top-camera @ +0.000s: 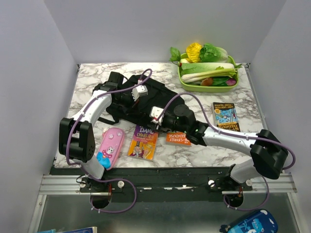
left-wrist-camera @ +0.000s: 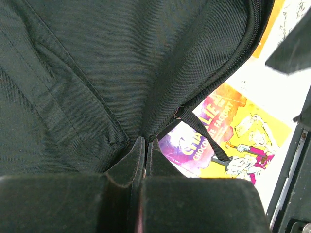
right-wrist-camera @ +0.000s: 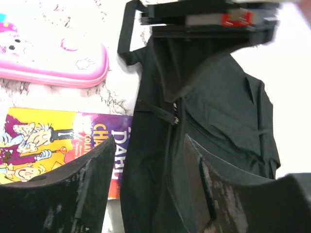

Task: Pack the student bag
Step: Unzip the student bag at the center of the board.

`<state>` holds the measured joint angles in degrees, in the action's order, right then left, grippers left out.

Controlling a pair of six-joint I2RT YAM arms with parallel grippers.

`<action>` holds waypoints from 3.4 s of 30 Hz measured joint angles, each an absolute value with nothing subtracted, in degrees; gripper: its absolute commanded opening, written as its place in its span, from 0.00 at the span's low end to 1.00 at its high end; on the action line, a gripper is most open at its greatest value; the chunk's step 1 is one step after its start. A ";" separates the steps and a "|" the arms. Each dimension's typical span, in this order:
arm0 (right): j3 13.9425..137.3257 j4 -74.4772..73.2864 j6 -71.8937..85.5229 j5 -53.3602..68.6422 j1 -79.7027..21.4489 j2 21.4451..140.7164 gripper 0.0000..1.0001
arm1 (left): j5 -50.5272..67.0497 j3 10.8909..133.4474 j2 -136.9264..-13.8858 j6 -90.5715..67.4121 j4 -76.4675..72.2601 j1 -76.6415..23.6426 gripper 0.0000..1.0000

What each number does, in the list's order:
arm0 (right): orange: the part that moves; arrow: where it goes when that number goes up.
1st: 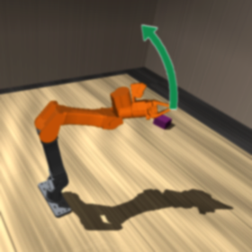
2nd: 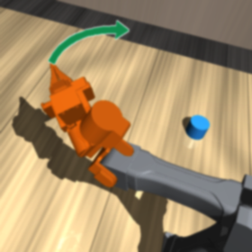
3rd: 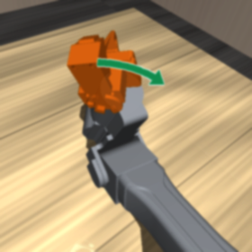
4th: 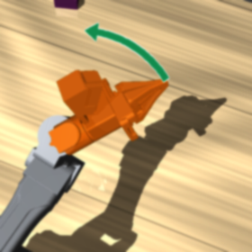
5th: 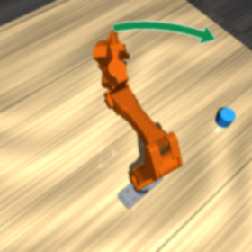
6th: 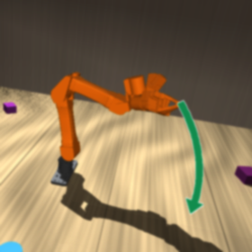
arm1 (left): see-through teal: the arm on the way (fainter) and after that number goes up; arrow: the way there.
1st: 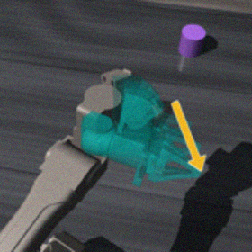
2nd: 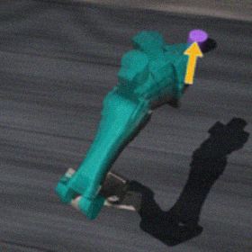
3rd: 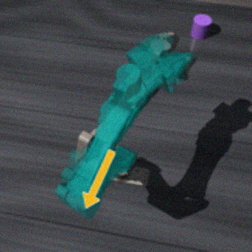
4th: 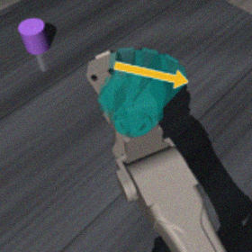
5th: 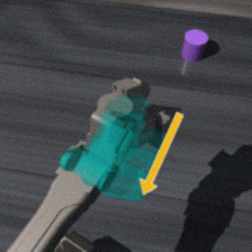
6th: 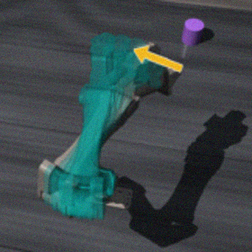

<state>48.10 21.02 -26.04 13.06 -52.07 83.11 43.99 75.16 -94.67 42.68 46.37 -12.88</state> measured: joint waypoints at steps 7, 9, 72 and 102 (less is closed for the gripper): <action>48.16 23.90 -34.09 13.34 -55.57 88.60 0.57 | 44.40 76.23 -94.72 40.86 46.33 -13.37 0.00; 48.27 24.53 -35.46 13.30 -55.72 90.74 0.55 | 44.47 76.23 -94.72 40.58 46.35 -13.52 0.00; 51.27 37.87 -38.65 -0.80 -57.32 99.24 0.01 | 44.58 74.41 -94.72 40.23 46.00 -13.56 0.00; 61.91 13.47 -15.33 -27.46 -56.34 96.38 0.01 | 44.31 72.16 -93.25 41.76 43.66 -13.98 0.00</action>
<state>61.91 13.47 -15.33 -27.46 -56.34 96.38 44.31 72.16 -93.25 41.76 43.66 -13.98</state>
